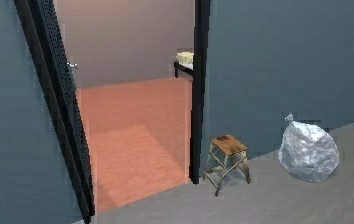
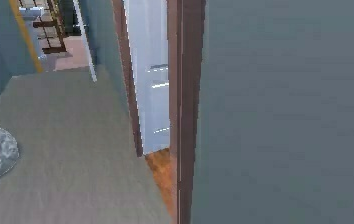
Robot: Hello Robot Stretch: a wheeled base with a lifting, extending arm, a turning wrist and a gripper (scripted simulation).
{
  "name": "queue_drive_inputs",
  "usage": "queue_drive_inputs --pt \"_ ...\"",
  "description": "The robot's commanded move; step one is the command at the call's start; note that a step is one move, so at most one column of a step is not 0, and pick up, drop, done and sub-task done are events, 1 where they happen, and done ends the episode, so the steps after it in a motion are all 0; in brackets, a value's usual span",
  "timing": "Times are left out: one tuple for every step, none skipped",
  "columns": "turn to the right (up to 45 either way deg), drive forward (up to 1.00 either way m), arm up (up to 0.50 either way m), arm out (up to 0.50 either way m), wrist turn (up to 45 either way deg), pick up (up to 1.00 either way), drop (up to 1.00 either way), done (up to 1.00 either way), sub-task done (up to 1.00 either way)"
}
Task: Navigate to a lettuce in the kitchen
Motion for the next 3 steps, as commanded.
queue_drive_inputs --pt "0.0 0.2 0.0 0.0 0.0 0.0 0.0 0.0 0.0" --pt "-21.0 0.0 0.0 0.0 0.0 0.0 0.0 0.0 0.0" --pt "0.0 0.1 0.0 0.0 0.0 0.0 0.0 0.0 0.0"
